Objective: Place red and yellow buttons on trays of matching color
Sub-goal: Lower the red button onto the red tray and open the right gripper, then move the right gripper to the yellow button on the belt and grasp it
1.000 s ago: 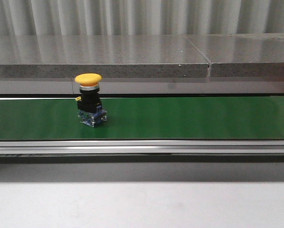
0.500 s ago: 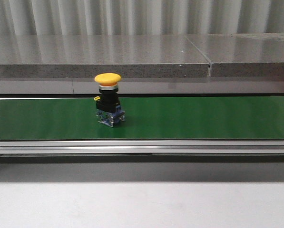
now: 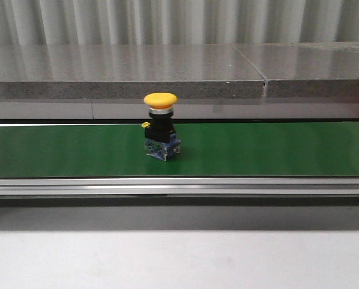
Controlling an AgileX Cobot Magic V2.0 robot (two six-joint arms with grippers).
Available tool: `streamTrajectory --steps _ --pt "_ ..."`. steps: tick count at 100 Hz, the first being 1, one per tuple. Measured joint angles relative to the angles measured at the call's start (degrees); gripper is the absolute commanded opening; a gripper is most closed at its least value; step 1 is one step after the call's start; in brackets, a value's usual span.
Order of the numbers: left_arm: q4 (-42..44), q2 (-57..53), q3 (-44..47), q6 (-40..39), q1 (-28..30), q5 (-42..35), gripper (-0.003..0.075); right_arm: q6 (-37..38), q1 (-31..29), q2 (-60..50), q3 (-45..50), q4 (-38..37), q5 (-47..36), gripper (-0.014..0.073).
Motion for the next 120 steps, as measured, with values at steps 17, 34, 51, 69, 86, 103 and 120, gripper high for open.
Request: streamTrajectory --steps 17,34,51,69,86,103,120 --pt "0.00 0.00 0.00 0.00 0.00 0.00 -0.0020 0.00 0.00 0.00 -0.14 1.22 0.00 0.0356" --pt "0.00 0.00 0.00 0.00 0.00 0.00 -0.0020 0.11 0.00 0.00 -0.14 1.95 0.00 0.0532" --pt "0.00 0.00 0.00 0.00 0.00 0.00 -0.0020 0.11 0.00 0.00 -0.44 1.95 0.00 0.0547" --pt "0.00 0.00 0.00 0.00 0.00 0.00 -0.0020 0.11 0.00 -1.91 -1.46 2.67 1.03 0.0545" --pt "0.00 0.00 0.00 0.00 0.00 0.00 -0.0020 0.11 0.00 -8.73 -1.70 4.53 2.77 0.0541" --pt "0.00 0.00 0.00 0.00 0.00 0.00 -0.0020 -0.21 0.35 -16.68 -1.19 4.77 6.48 0.0541" --pt "0.00 0.00 0.00 0.00 0.00 0.00 -0.0020 -2.26 1.95 -25.99 5.38 4.86 7.29 0.0541"
